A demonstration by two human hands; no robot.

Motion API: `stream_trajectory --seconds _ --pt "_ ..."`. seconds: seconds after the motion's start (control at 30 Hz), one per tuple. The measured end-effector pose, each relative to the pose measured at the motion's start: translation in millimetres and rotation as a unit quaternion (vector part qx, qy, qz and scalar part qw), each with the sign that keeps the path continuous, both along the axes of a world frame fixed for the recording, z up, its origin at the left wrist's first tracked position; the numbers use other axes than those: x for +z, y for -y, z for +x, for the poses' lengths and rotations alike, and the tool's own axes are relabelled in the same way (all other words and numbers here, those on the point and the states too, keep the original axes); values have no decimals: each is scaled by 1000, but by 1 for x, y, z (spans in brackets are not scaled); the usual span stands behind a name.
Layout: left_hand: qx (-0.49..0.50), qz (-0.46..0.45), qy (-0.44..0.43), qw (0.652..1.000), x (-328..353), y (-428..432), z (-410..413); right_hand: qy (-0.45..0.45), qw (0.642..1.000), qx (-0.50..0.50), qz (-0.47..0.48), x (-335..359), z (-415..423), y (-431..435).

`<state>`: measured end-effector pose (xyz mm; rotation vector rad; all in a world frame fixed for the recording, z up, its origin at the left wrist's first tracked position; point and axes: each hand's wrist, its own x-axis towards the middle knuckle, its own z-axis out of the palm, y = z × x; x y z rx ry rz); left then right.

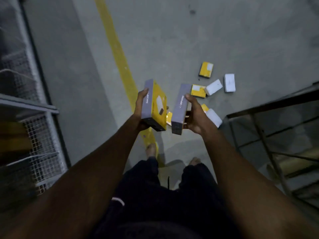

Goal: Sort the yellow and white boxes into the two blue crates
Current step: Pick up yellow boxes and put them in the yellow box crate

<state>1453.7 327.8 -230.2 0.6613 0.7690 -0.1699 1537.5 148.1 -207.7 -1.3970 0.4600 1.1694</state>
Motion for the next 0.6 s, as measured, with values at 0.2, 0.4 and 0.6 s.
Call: stream_trajectory --seconds 0.2,0.4,0.6 --pt "122 -10 55 991 78 2 -44 -39 987 43 151 67 -4 -19" --pt "222 -44 127 966 100 18 -109 108 966 176 158 109 -3 -49" --pt "333 33 13 942 147 45 -178 248 905 305 163 145 -41 -79"
